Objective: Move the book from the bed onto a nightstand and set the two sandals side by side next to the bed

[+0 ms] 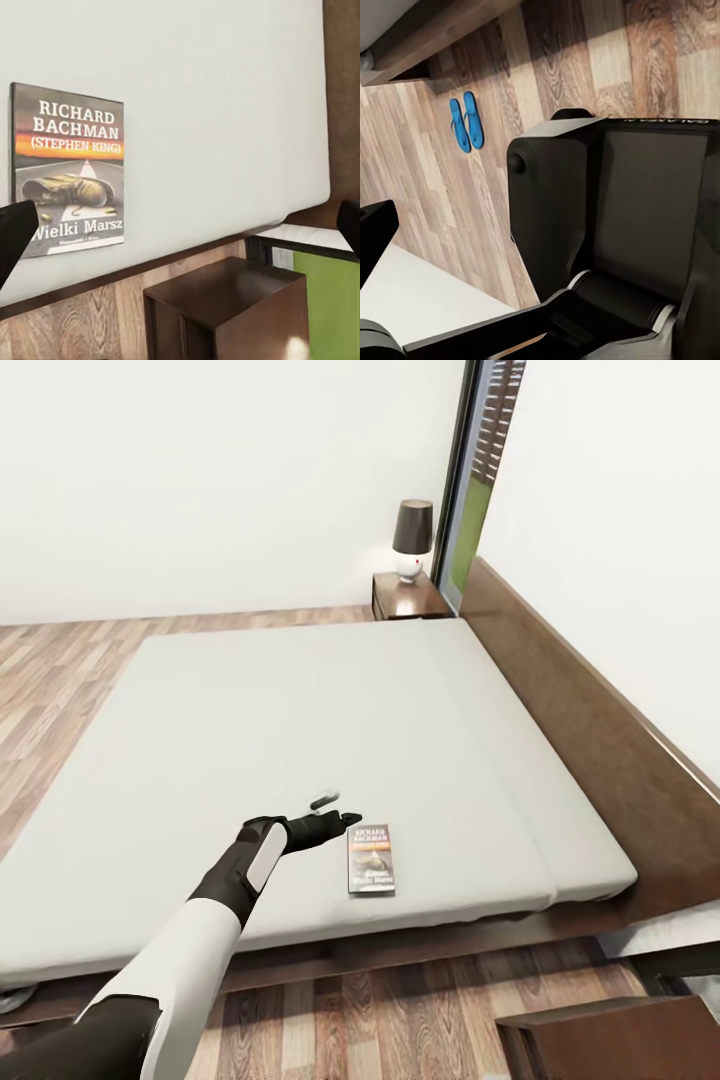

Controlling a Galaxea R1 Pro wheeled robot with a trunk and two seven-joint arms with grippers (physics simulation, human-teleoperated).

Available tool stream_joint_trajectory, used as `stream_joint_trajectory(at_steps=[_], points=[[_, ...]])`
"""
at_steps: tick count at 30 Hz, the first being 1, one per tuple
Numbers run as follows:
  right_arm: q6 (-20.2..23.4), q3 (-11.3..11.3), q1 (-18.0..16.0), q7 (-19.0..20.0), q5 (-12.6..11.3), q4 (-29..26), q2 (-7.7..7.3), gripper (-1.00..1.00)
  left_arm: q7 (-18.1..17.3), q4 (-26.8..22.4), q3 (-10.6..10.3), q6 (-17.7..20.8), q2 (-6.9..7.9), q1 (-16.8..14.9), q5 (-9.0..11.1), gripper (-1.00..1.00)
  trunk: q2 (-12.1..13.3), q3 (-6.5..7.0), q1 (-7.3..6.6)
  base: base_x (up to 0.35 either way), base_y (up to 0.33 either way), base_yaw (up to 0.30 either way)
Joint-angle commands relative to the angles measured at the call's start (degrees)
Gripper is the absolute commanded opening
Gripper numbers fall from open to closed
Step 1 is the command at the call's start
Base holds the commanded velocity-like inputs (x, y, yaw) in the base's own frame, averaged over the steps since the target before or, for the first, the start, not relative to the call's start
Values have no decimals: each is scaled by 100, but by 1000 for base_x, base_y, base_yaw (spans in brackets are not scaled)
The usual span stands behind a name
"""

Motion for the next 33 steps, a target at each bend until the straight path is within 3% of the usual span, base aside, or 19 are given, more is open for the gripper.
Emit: stream_joint_trajectory(at_steps=[1,33], points=[[23,-50,-2,32,51,-8,-3,100,0,-5,2,32,-2,-3,21,100,-10,-18,3,0,0,0],[50,-61,-2,15,51,-22,-8,100,-1,-15,16,27,-1,-3,22,100,-10,-307,3,0,0,0]])
